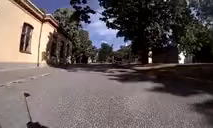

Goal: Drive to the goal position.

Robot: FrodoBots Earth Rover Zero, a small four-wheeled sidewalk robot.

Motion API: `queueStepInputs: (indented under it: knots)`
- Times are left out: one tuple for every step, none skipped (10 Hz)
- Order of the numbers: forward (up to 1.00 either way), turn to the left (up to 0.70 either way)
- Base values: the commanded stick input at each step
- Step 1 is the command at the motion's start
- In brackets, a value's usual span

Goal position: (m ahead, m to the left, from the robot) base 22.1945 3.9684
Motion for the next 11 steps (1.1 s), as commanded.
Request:
queueStepInputs:
  knots:
    - [0.70,0.00]
    - [0.70,0.00]
    - [0.70,0.00]
    - [0.70,0.00]
    - [0.70,0.00]
    - [0.70,0.00]
    - [0.70,0.00]
    - [0.70,0.00]
    - [0.70,0.00]
    - [0.70,0.00]
    - [0.70,0.00]
